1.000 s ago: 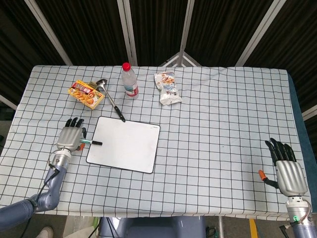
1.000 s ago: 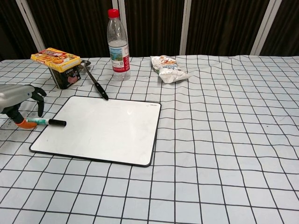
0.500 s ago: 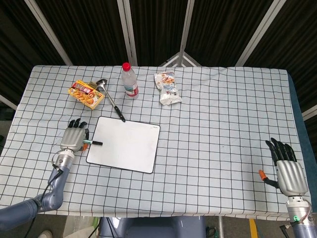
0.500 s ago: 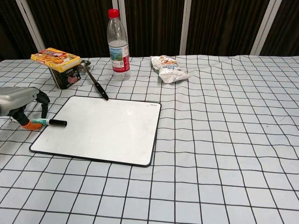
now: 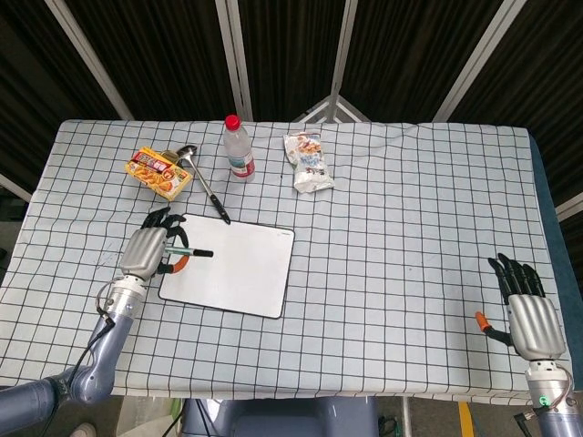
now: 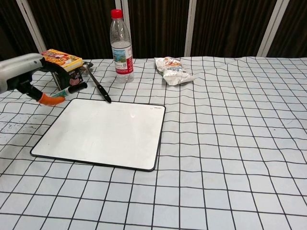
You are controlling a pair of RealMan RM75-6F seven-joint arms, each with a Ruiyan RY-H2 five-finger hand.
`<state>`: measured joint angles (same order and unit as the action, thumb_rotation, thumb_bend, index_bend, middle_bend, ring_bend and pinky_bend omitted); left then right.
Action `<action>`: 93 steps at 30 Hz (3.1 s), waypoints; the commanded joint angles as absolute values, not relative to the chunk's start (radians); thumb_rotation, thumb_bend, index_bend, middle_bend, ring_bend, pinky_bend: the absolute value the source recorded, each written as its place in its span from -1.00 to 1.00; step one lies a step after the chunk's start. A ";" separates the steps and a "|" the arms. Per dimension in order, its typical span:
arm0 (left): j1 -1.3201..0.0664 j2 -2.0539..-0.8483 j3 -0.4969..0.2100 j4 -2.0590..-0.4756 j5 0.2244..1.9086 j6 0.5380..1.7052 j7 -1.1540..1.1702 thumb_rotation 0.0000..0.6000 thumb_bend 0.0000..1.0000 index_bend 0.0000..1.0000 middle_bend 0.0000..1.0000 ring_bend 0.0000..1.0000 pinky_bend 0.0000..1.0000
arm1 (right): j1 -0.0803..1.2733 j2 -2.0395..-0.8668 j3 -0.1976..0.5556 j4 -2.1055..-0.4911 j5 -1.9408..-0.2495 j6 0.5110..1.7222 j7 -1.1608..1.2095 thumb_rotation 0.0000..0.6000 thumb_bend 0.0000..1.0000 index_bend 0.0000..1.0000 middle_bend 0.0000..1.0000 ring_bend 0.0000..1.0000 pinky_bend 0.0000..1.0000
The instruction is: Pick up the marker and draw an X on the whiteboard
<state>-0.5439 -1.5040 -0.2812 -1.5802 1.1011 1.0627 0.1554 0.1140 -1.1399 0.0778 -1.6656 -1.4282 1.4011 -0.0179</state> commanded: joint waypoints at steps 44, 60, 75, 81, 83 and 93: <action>-0.655 -1.767 -0.231 -1.353 1.280 0.939 -0.270 1.00 0.06 0.36 -0.57 -0.88 -0.77 | 0.117 -1.133 0.080 -1.667 -1.418 1.390 0.001 1.00 -0.38 -1.00 -1.00 -1.00 -1.00; -0.671 -1.782 -0.214 -1.269 1.329 0.937 -0.343 1.00 0.06 0.38 -0.56 -0.88 -0.77 | 0.118 -1.133 0.080 -1.669 -1.412 1.384 0.004 1.00 -0.38 -1.00 -1.00 -1.00 -1.00; -0.673 -1.756 -0.219 -1.075 1.351 0.955 -0.413 1.00 0.06 0.38 -0.56 -0.88 -0.77 | 0.119 -1.132 0.082 -1.682 -1.397 1.372 0.006 1.00 -0.38 -1.00 -1.00 -1.00 -1.00; -0.685 -1.728 -0.265 -1.053 1.349 0.990 -0.445 1.00 0.06 0.38 -0.56 -0.88 -0.77 | 0.119 -1.131 0.082 -1.684 -1.396 1.372 0.007 1.00 -0.38 -1.00 -1.00 -1.00 -1.00; -0.687 -1.721 -0.275 -1.064 1.348 0.997 -0.455 1.00 0.06 0.38 -0.56 -0.88 -0.77 | 0.119 -1.131 0.082 -1.684 -1.395 1.372 0.007 1.00 -0.38 -1.00 -1.00 -1.00 -1.00; -0.687 -1.724 -0.281 -1.164 1.314 0.990 -0.443 1.00 0.06 0.38 -0.56 -0.88 -0.77 | 0.120 -1.129 0.081 -1.688 -1.394 1.369 0.005 1.00 -0.38 -1.00 -1.00 -1.00 -1.00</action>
<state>-0.6864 -1.7160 -0.2823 -1.1560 1.3219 0.9949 -0.4503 0.1196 -1.1295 0.0808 -1.6879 -1.3942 1.3693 0.0047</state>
